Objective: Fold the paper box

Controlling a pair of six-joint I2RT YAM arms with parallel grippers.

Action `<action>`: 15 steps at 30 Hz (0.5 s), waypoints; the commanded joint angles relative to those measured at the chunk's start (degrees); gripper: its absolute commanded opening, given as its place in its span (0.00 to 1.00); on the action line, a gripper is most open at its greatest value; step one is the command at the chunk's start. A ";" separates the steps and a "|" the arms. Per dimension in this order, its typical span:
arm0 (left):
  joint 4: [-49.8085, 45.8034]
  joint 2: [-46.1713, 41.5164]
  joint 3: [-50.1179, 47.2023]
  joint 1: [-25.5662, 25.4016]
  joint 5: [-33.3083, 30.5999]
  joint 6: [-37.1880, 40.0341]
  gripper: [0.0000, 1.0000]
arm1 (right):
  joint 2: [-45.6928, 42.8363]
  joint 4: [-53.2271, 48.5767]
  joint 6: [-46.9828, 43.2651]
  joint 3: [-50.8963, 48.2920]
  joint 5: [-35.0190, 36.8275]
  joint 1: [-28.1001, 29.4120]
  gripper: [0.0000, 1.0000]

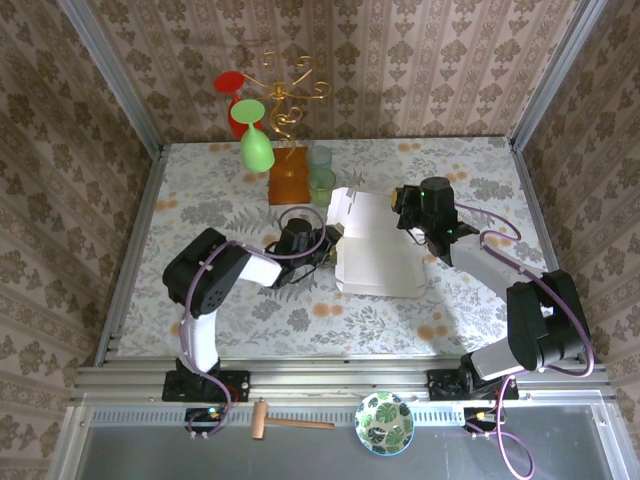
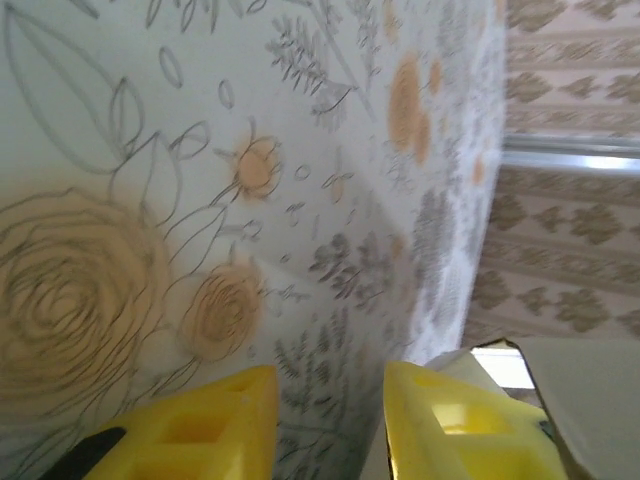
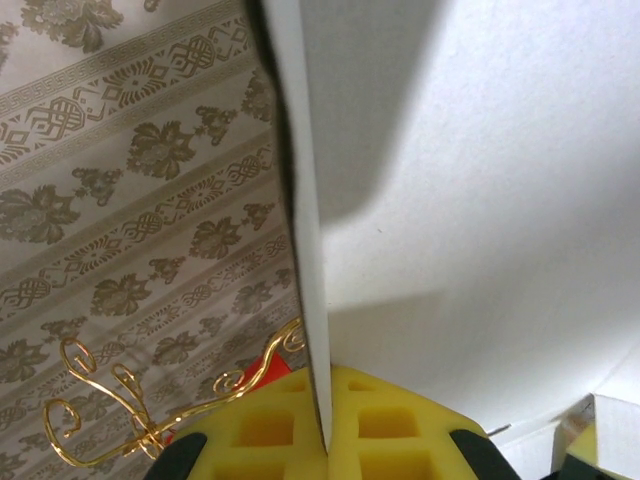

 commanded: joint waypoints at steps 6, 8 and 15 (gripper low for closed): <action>-23.23 -7.93 6.78 -1.84 -4.01 18.70 0.38 | 0.05 0.86 -3.88 -0.59 1.40 0.48 0.00; -25.51 -11.25 5.64 -1.81 -4.58 20.27 0.41 | 0.76 3.75 -6.84 -1.31 0.91 -0.10 0.00; -32.76 -27.59 -1.71 2.14 -4.56 22.61 0.48 | 4.77 18.26 -14.28 -4.35 -2.54 -0.98 0.00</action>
